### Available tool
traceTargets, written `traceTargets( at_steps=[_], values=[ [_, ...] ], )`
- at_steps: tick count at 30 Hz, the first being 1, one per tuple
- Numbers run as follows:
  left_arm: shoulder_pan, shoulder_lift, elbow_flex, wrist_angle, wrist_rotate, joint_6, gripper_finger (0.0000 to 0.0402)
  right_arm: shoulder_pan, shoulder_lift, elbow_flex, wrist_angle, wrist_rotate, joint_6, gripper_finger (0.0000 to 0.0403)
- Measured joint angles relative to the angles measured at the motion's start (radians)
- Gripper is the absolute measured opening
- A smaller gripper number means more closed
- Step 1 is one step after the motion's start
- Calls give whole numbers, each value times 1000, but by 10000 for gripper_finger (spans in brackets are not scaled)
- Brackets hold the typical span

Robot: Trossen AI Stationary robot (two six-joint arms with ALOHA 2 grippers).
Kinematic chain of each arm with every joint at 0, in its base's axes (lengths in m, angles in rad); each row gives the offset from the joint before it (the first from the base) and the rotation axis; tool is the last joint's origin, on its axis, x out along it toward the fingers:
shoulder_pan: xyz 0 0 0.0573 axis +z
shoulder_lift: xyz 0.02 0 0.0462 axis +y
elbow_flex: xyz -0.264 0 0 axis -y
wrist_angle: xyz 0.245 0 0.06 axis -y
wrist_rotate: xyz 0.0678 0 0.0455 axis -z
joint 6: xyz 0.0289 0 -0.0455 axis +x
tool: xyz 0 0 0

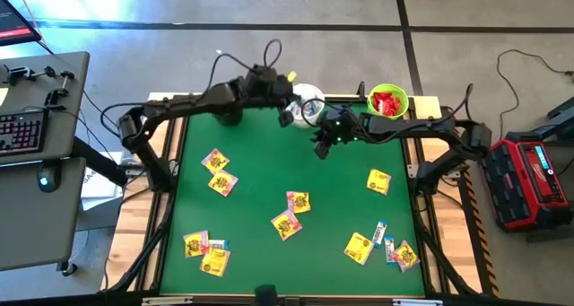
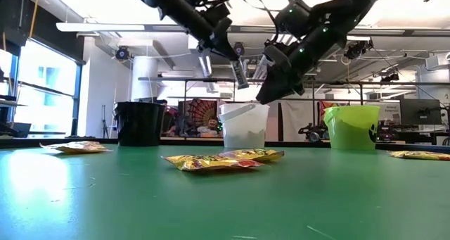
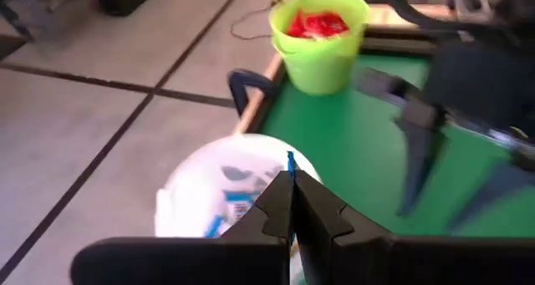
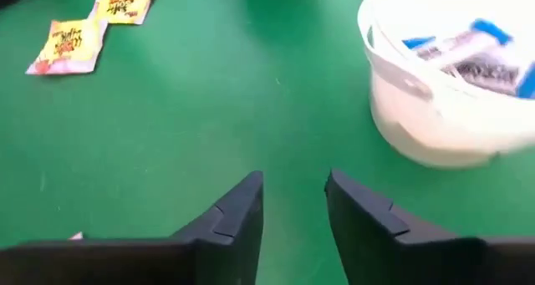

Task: Sort candy by brand, put in halloween buckets
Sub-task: Put the white candy into the white bucket

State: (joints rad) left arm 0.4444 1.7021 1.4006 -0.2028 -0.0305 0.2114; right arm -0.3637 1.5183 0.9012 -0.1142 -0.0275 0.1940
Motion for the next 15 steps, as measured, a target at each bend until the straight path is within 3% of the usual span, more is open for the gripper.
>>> traceTargets(
  at_steps=[5, 13, 15],
  values=[
    [66, 56, 51, 26, 116, 2, 0, 4, -15, 1, -23, -1, 75, 113],
    [102, 168, 62, 14, 196, 1, 0, 36, -65, 1, -53, 38, 119, 13],
    [112, 195, 62, 12, 246, -16, 0, 39, -81, 1, -59, 60, 121, 5]
  ],
)
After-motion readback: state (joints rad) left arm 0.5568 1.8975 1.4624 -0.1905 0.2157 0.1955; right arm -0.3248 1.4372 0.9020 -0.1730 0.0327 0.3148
